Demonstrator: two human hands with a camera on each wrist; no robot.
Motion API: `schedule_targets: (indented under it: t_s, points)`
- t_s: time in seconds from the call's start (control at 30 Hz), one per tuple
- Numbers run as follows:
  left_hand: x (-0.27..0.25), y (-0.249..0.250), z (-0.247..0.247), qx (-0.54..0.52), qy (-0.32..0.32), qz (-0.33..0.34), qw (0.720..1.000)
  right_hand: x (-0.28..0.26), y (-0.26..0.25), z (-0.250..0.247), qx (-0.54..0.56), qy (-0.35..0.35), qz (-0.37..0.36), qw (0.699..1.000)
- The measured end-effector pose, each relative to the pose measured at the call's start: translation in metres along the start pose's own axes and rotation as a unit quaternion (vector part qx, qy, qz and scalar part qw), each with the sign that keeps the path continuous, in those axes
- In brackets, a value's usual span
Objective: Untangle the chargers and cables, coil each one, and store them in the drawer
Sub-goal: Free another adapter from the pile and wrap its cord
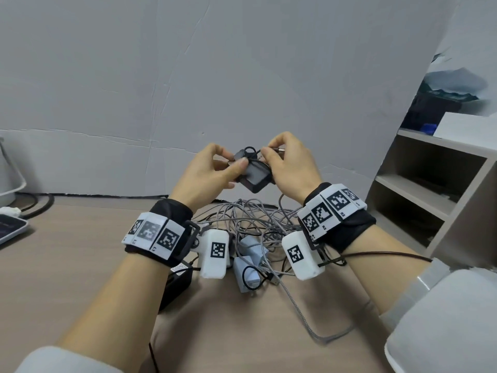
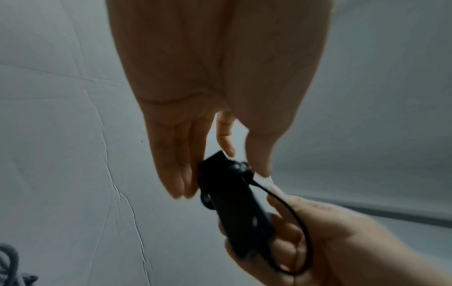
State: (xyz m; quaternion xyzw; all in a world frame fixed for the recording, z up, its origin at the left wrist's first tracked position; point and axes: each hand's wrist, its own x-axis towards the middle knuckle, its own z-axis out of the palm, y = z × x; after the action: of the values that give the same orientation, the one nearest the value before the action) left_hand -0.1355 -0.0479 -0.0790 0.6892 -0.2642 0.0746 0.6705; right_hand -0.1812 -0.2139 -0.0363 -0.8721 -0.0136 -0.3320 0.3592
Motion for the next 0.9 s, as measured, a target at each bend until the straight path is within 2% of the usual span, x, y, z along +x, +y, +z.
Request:
schedule_targets:
  t_s: [0.1,0.2,0.33,0.47,0.63,0.77,0.9]
  points:
    - [-0.003,0.003,-0.004,-0.043,-0.017,-0.037,0.998,-0.001,0.002,-0.003,0.008,-0.024,-0.009,1.0]
    - [-0.002,0.0,-0.009,-0.009,-0.06,-0.038,0.997,-0.002,0.0,-0.006,0.022,-0.042,-0.018,0.999]
    - [-0.002,-0.001,-0.014,0.057,-0.129,0.014,0.99,-0.005,-0.004,-0.014,0.041,-0.071,0.001,0.997]
    - [-0.005,0.004,-0.012,0.092,-0.187,0.035,0.977,-0.007,-0.004,-0.02,0.053,-0.087,0.042,0.994]
    - [-0.005,0.007,-0.01,0.067,-0.179,0.07,0.979,-0.007,-0.003,-0.024,0.094,-0.12,0.079,0.985]
    - [-0.008,0.01,-0.004,0.018,-0.173,0.086,0.981,-0.009,0.0,-0.035,0.208,-0.193,0.159,0.946]
    - [-0.012,0.014,0.009,-0.016,-0.198,0.109,0.974,-0.022,0.019,-0.055,0.265,-0.312,0.203,0.89]
